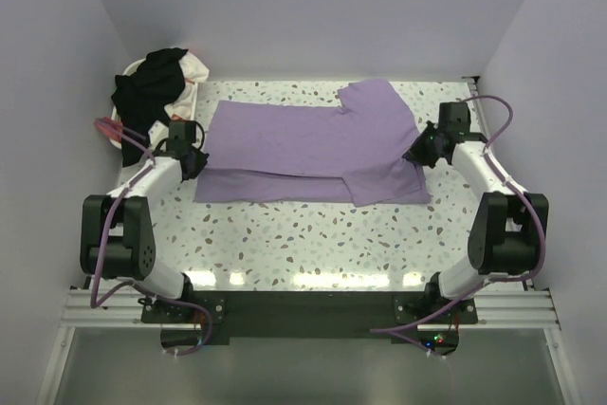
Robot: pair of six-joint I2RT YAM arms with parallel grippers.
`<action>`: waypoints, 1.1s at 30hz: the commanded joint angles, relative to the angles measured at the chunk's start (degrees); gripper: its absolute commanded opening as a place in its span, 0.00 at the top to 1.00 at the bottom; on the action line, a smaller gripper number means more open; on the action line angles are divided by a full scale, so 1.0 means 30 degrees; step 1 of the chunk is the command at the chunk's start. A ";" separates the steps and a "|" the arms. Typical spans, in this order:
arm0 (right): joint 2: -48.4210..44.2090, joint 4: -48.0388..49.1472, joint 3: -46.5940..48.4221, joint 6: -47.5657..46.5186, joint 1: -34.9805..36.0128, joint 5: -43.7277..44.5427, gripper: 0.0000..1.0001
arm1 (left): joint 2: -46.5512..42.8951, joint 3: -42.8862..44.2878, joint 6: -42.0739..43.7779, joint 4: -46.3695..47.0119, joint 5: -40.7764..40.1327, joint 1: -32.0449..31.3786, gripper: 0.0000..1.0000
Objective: Fold and stack the t-shirts
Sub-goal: Fold the tshirt
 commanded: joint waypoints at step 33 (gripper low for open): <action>-0.1321 0.0939 -0.1250 -0.0458 0.0252 0.1002 0.41 | -0.2882 -0.2048 0.0944 0.3201 0.0993 -0.0276 0.41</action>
